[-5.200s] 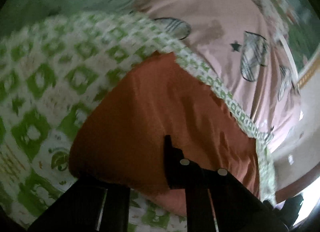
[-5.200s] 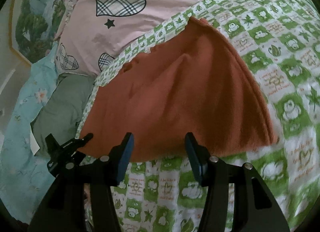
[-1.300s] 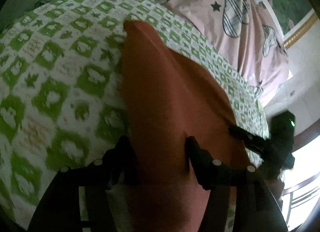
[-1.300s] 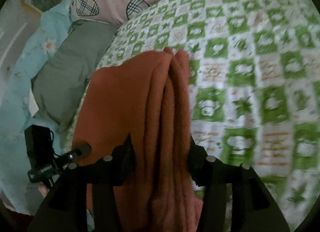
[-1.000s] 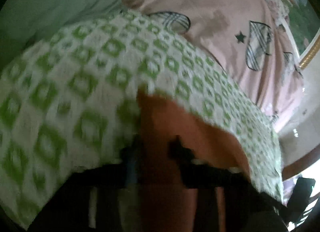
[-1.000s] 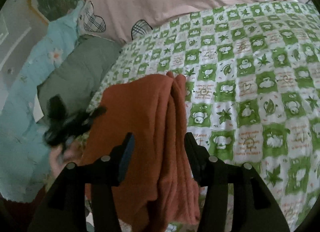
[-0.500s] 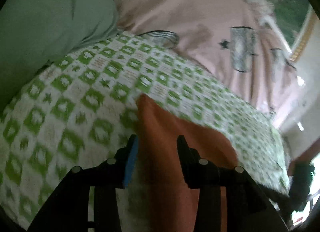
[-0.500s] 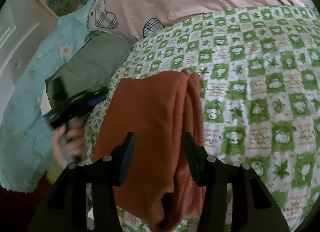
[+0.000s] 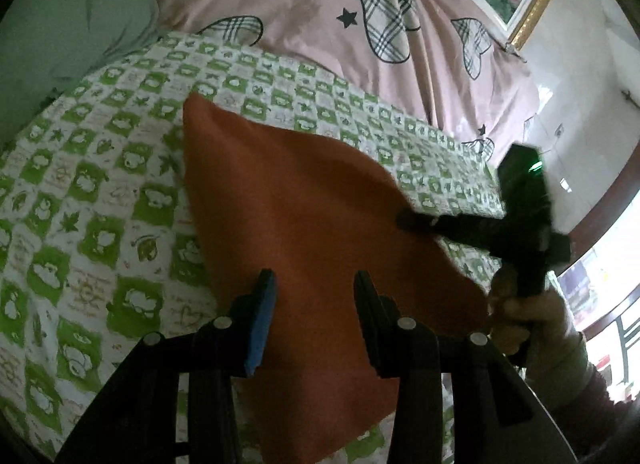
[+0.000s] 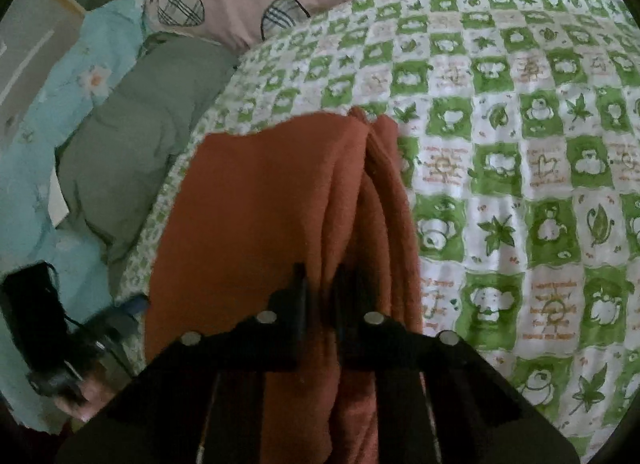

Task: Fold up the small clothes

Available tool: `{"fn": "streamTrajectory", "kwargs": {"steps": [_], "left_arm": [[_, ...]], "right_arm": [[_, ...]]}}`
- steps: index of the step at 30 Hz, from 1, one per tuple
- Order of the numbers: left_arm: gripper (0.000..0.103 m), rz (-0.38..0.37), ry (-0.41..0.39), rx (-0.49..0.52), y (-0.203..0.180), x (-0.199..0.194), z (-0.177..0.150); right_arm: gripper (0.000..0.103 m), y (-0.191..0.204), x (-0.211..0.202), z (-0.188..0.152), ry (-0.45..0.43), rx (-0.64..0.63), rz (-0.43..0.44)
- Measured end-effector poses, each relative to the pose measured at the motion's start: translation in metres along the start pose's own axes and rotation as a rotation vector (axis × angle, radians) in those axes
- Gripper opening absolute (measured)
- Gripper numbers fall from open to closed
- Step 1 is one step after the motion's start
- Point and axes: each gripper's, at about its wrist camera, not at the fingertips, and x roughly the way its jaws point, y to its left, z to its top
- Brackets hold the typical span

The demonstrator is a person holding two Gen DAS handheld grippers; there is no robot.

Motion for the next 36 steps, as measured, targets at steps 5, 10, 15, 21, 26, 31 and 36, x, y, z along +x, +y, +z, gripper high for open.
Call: {"fn": "streamTrajectory", "kwargs": {"steps": [5, 10, 15, 21, 26, 31, 36], "left_arm": [[0.040, -0.013, 0.012, 0.023, -0.010, 0.005, 0.003], [0.040, 0.027, 0.046, 0.042, -0.015, 0.023, -0.006], [0.040, 0.064, 0.054, 0.048, -0.014, 0.034, -0.017], [0.040, 0.067, 0.035, 0.034, -0.012, 0.040, -0.019], [0.040, 0.079, 0.020, 0.019, -0.012, 0.041, -0.021], [0.040, 0.070, 0.017, -0.004, -0.010, 0.041, -0.020], [0.040, 0.067, 0.029, -0.012, -0.010, 0.040, -0.018]], "right_arm": [[0.011, 0.027, -0.052, 0.025, -0.134, -0.090, 0.013], [0.011, -0.010, 0.003, 0.009, 0.032, -0.067, -0.121], [0.011, -0.035, 0.011, -0.007, 0.006, 0.011, -0.083], [0.011, -0.038, 0.014, -0.008, -0.012, 0.039, -0.106], [0.018, -0.024, -0.008, -0.010, -0.067, 0.074, -0.158], [0.019, 0.016, -0.027, -0.005, -0.160, 0.030, -0.054], [0.018, 0.015, 0.026, 0.009, -0.071, 0.029, -0.075]]}}
